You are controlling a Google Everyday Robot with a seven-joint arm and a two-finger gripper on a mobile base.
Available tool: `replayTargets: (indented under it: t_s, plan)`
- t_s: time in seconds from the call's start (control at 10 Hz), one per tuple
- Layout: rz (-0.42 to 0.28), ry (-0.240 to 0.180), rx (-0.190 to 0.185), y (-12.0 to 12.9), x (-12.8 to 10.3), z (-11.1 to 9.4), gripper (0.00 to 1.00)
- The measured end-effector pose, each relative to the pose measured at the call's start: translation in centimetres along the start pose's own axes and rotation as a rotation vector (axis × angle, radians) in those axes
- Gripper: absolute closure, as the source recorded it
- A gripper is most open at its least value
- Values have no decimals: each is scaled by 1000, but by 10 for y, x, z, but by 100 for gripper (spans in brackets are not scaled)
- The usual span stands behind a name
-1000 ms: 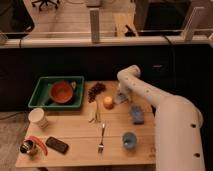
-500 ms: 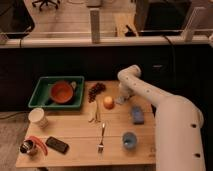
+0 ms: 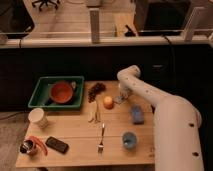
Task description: Wipe table surface with towel
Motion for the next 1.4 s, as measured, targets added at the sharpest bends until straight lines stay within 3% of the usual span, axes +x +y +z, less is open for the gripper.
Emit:
replayTargets:
  t_s: [0.3, 0.6, 1.4]
  plan:
    - [-2, -5, -1, 0, -2, -1, 100]
    - [-24, -51, 30, -2, -16, -2, 100]
    - [-25, -50, 30, -2, -16, -2, 100]
